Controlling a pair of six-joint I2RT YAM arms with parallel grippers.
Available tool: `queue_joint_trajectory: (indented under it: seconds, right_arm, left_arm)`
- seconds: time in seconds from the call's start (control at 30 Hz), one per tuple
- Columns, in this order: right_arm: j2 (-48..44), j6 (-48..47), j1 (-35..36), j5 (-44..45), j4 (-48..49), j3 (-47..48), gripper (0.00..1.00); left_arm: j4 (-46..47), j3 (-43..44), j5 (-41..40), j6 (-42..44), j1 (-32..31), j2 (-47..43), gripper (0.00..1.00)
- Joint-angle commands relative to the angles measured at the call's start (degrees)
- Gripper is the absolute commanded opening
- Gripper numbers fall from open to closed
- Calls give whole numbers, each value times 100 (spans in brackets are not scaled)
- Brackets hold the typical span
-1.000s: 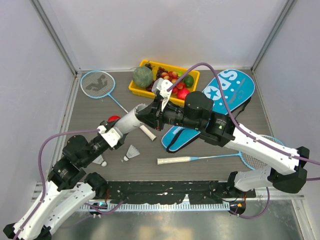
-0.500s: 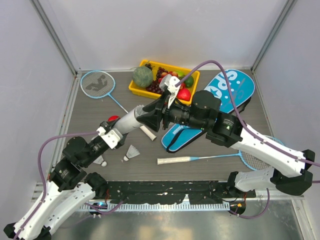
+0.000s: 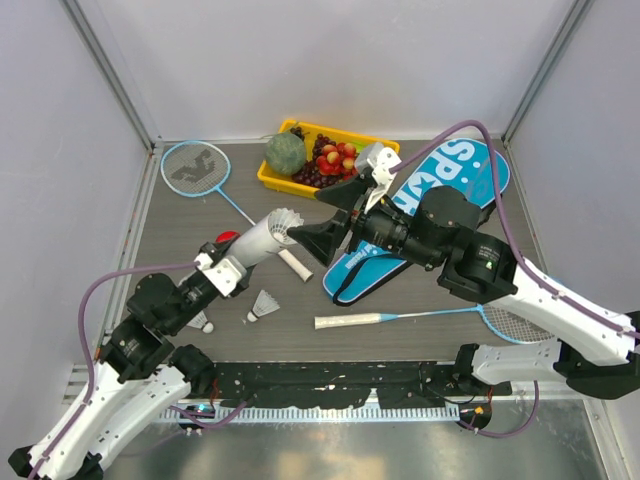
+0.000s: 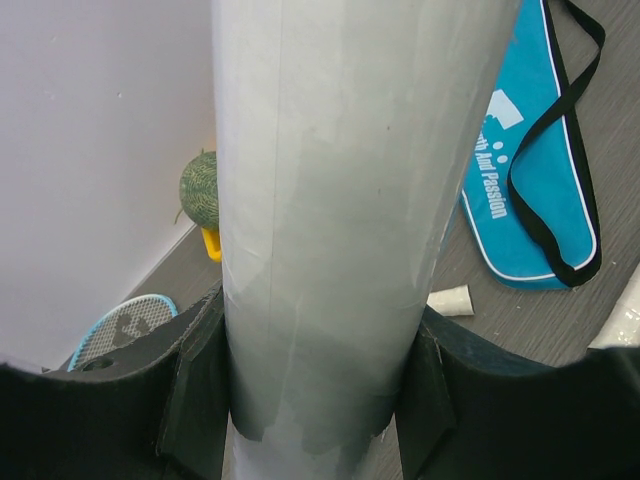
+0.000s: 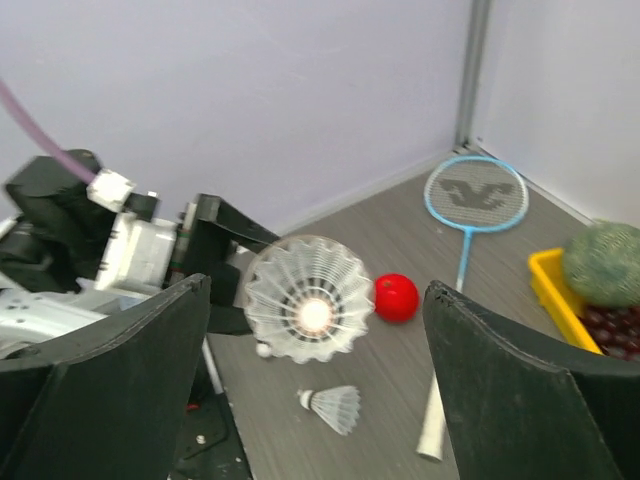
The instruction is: Pack up the badminton gear
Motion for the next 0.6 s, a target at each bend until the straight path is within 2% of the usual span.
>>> queue_joint_trajectory:
  seconds: [0.0, 0.13, 0.5, 0.57]
  right_arm:
    - [64, -382, -57, 866, -358, 157, 92]
    - [318, -347, -171, 744, -771, 508, 90]
    - [1101, -40, -259, -381, -913, 782, 58]
    - [1171, 22, -251, -469, -904, 755, 56]
  left_arm:
    - [345, 24, 58, 7, -1, -121, 42]
    - [432, -2, 128, 7, 7, -139, 42]
    - [775, -160, 234, 95, 7, -244, 41]
    - [828, -178, 216, 95, 7, -262, 41]
